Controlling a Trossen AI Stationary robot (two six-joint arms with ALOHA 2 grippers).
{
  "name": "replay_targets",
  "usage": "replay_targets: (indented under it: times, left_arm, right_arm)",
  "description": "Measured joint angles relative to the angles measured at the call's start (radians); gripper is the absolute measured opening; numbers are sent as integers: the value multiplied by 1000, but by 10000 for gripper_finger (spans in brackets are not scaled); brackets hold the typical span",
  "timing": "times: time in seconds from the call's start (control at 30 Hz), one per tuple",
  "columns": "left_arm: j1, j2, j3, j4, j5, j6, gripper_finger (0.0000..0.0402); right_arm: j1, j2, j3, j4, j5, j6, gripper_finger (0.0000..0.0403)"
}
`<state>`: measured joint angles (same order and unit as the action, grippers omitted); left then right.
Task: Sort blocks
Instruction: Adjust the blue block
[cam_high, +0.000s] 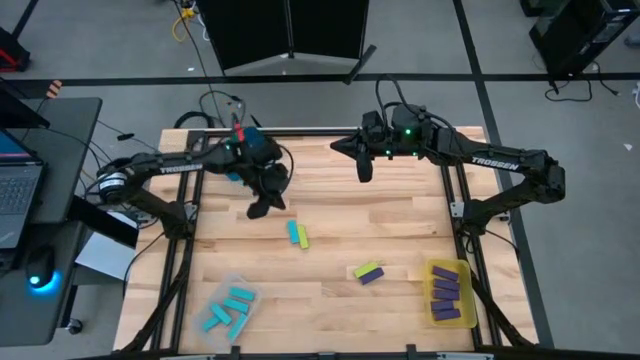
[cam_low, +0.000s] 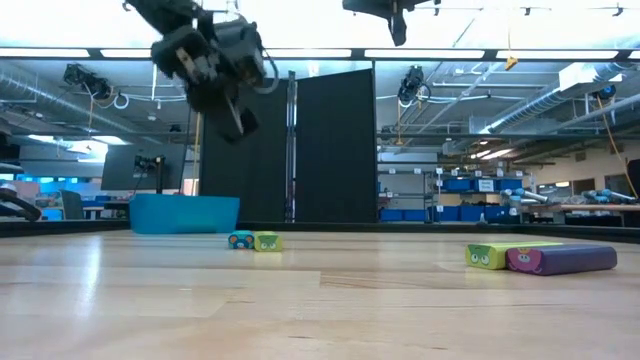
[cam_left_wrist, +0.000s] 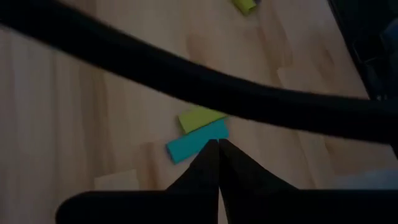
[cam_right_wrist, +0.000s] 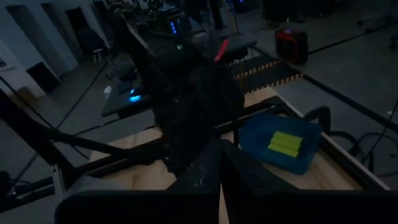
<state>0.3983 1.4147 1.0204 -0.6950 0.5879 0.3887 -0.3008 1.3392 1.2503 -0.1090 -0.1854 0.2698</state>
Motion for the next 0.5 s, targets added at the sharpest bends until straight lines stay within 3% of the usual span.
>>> replay_targets:
  times: [0.17, 0.3, 0.5]
  left_arm:
    - [-51, 0, -135, 234, -2, -129, 5]
    - [-90, 0, -193, 371, -65, -221, 4]
    - [-114, 26, -223, 402, -131, -254, 3]
  right_arm:
    - [0, 0, 0, -27, -26, -2, 13]
    - [0, 0, 0, -29, -45, -10, 15]
    - [-2, 0, 0, -30, -53, -28, 13]
